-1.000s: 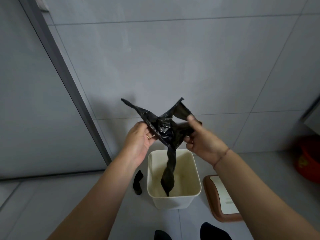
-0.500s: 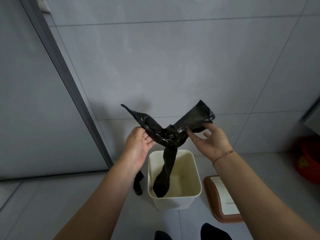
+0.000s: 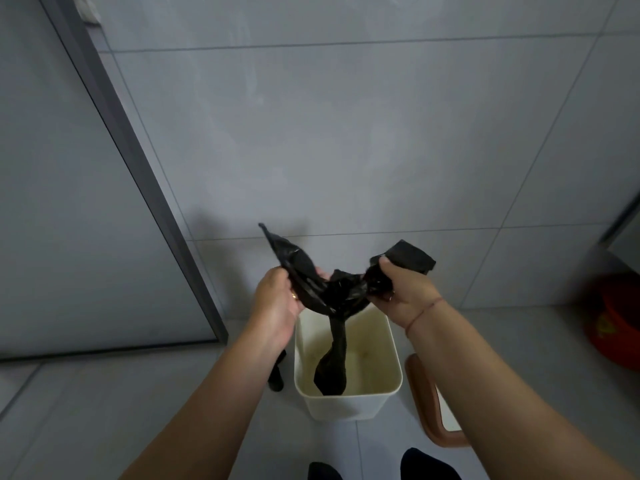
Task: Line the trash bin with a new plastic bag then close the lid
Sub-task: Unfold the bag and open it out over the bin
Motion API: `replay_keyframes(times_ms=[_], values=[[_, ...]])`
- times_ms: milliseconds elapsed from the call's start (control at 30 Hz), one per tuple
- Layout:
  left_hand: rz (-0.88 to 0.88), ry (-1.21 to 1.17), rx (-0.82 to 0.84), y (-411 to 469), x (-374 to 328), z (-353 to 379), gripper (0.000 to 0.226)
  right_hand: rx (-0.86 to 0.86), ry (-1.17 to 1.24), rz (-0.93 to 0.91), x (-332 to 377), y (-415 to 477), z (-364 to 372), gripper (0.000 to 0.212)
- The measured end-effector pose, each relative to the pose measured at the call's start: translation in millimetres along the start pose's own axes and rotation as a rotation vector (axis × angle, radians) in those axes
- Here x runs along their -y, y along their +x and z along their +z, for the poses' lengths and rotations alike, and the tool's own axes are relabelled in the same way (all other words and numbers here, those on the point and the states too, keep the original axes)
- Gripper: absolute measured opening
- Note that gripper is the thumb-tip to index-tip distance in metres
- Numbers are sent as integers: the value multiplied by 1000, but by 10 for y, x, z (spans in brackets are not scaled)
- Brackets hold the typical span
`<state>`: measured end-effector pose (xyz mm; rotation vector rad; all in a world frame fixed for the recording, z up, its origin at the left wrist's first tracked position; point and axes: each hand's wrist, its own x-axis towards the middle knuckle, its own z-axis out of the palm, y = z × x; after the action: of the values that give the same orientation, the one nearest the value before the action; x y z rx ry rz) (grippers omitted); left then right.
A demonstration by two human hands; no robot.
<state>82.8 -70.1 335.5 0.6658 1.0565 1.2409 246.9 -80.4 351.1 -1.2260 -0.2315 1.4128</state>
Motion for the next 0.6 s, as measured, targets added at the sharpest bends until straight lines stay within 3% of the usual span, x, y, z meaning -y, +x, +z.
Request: replay_keyframes(times_ms=[100,233,433,600], values=[[-46,-88,-186,171,-44,-146,27,42,125,127,89,66,-93,19],[-52,-132,-311,271,-35,-142,26,29,156,138,56,91,-128,25],[148,81,-389,423,-70,-389,30,128,166,-82,171,147,-227,21],[116,33,-389,428,-18,-510,28,285,339,-30,261,166,-232,42]])
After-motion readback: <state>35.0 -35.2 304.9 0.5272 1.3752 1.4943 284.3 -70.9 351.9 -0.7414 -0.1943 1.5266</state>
